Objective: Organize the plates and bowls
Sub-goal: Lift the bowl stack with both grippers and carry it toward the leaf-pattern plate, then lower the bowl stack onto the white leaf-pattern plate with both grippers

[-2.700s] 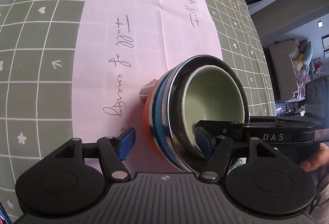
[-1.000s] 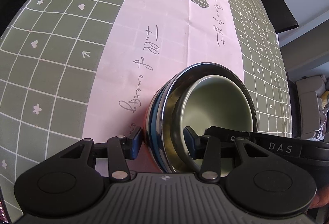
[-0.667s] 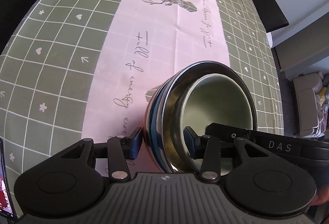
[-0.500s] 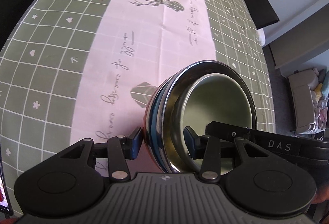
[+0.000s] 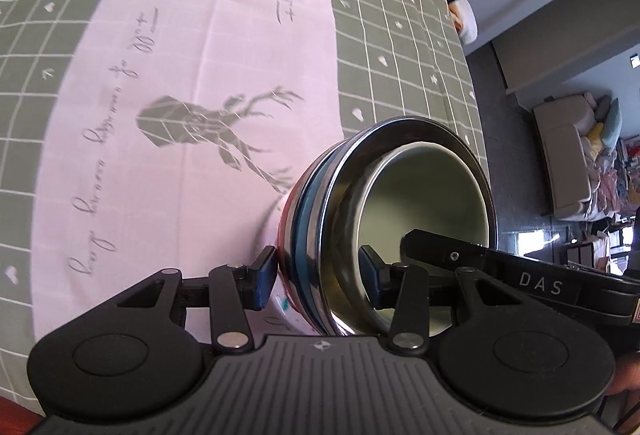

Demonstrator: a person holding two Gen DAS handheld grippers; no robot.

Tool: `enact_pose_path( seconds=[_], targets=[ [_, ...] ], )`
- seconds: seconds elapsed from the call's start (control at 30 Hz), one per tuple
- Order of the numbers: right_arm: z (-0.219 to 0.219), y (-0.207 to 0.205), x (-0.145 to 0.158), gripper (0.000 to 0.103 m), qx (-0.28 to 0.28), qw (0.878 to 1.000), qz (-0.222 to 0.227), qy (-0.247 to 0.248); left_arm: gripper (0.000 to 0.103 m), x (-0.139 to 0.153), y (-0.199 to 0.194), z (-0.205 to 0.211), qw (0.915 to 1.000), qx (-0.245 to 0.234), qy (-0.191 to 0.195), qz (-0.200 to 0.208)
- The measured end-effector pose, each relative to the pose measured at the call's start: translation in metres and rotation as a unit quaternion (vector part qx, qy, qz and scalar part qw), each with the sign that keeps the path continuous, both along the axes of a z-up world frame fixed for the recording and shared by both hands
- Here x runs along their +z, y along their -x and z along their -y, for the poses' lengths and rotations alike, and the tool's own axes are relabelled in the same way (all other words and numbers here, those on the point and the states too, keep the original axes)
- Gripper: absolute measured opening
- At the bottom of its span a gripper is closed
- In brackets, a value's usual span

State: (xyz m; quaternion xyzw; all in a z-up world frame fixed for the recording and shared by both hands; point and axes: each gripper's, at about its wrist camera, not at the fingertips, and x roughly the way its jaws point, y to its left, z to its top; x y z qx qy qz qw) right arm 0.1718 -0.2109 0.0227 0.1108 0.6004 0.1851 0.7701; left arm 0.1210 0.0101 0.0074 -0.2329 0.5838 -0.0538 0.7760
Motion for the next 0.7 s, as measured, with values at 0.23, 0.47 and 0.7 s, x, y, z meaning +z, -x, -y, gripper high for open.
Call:
enact_pose_path(
  seconds=[0.23, 0.47, 0.7],
  targets=[
    [0.019, 0.003, -0.017, 0.034, -0.008, 1.0, -0.013, -0.001, 0.05, -0.013, 0.001, 0.016, 0.9999, -0.004, 0.0, -0.016],
    [0.02, 0.003, -0.026, 0.033, -0.003, 1.0, -0.015, -0.005, 0.05, -0.017, 0.002, 0.019, 0.9998, 0.002, -0.006, -0.019],
    [0.021, 0.003, -0.033, 0.033, -0.007, 1.0, -0.019, -0.002, 0.05, -0.025, 0.001, 0.02, 0.9997, 0.005, -0.003, -0.025]
  ],
)
